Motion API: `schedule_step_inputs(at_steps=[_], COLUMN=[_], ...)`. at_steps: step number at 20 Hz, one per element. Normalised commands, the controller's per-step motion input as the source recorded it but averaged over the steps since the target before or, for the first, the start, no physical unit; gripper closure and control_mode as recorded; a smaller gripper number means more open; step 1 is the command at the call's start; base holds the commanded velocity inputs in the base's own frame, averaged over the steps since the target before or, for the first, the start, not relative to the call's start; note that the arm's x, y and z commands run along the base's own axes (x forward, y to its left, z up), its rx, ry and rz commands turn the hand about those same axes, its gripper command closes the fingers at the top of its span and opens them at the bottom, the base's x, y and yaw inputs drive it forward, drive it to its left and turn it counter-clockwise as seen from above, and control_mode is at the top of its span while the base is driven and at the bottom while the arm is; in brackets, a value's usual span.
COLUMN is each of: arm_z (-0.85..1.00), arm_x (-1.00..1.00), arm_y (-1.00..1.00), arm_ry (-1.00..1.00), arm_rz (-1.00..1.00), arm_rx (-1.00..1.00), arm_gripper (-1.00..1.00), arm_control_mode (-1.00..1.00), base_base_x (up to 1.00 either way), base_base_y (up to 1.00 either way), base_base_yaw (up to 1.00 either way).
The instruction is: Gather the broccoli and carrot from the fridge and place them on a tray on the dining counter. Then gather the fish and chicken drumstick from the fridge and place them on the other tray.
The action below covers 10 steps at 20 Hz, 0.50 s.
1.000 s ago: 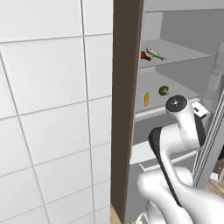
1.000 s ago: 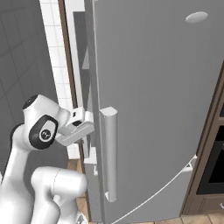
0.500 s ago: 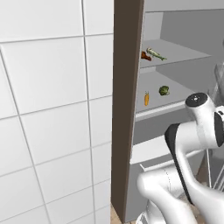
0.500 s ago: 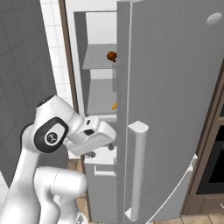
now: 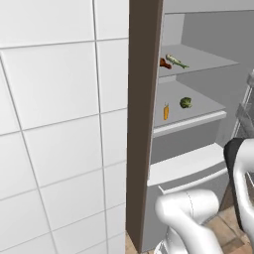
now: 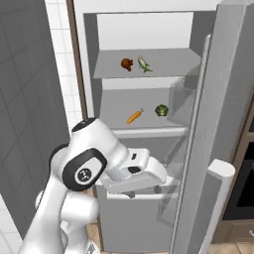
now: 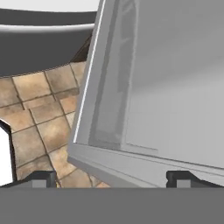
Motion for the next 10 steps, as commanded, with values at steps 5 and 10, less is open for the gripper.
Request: schedule_step_inputs(at_steps=[5,10], arm_z=[0.13,0.25], arm_x=[0.05,0.26], arm_y=[-1.00,-1.00], arm_ry=[0.00,0.00], arm_rz=[0.00,0.00], arm_rx=[0.05,0.07], arm_gripper=[-1.00,-1.00], arm_control_mode=[-1.00,-1.00], base_base_x=[0.00,0.00], base_base_y=[0.00,0.00], base_base_yaw=[0.00,0.00])
